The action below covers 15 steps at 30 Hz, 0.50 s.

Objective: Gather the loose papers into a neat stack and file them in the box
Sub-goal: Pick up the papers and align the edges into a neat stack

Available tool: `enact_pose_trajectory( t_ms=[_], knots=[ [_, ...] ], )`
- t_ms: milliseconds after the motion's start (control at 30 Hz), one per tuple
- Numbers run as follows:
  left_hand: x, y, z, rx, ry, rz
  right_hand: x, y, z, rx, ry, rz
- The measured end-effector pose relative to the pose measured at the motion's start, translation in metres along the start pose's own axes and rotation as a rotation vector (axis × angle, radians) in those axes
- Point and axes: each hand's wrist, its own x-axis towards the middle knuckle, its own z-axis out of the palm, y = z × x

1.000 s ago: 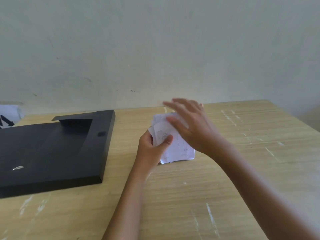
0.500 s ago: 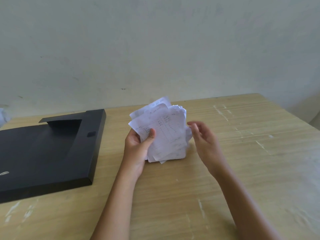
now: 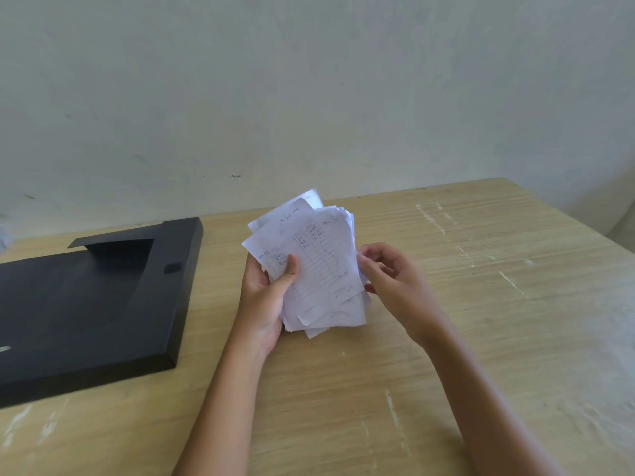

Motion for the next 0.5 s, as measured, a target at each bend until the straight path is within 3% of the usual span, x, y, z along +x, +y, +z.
enact_pose_trajectory(
  t_ms=[100, 500],
  knots=[
    [-0.001, -0.003, 0.002, 0.030, 0.024, -0.006, -0.003, -0.004, 0.003, -0.028, -0.080, -0.001],
    [0.001, -0.019, 0.009, 0.368, 0.123, 0.098, 0.003, 0.011, 0.008, -0.030, 0.274, 0.056]
  ],
)
